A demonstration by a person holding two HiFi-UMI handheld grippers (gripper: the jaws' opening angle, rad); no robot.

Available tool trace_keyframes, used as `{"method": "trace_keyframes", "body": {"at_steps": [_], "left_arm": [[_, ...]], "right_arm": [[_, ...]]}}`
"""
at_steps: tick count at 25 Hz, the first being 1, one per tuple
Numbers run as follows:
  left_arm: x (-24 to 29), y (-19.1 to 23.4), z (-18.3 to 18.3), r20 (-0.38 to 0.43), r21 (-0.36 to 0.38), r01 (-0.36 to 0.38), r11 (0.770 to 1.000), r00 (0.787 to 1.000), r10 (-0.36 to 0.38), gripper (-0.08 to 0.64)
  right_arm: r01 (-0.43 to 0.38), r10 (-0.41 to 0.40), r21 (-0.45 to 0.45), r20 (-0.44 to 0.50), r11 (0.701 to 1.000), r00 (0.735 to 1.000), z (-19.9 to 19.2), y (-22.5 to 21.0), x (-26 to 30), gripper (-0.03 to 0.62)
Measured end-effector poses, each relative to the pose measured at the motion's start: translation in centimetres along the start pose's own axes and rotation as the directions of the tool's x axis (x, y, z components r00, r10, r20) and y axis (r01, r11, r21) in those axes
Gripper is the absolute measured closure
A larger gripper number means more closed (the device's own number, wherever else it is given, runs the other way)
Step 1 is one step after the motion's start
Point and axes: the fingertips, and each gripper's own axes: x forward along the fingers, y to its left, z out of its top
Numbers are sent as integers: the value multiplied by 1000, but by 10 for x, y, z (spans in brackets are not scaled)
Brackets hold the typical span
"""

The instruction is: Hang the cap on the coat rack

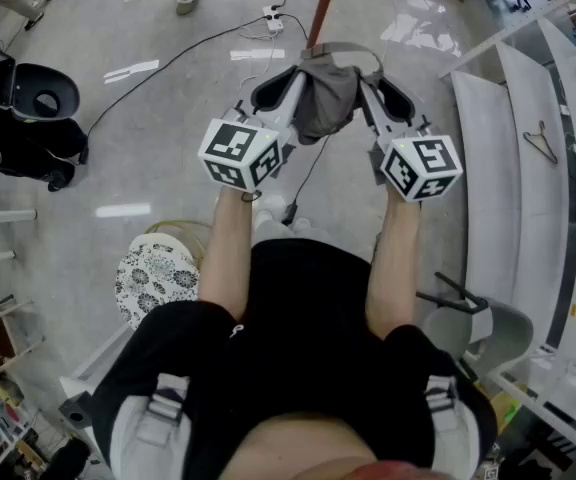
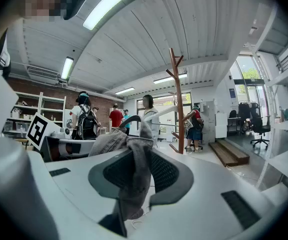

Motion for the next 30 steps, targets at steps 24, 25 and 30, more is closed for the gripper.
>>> {"method": "trace_keyframes", "body": {"at_steps": [24, 25, 30], "left_arm": [[12, -39, 8, 31, 55, -160, 986, 987, 158, 538], [8, -38, 4, 27, 47, -170, 984, 985, 169, 538], [-5, -27, -6, 1, 49, -240, 969, 971, 241, 538]], "right_arm": [[-148, 149, -20, 74, 989, 986, 29, -31, -12, 502], [-160, 161, -21, 75, 987, 984, 28, -27, -11, 502], [-218, 218, -15, 64, 976, 974, 16, -13, 0, 502]]}}
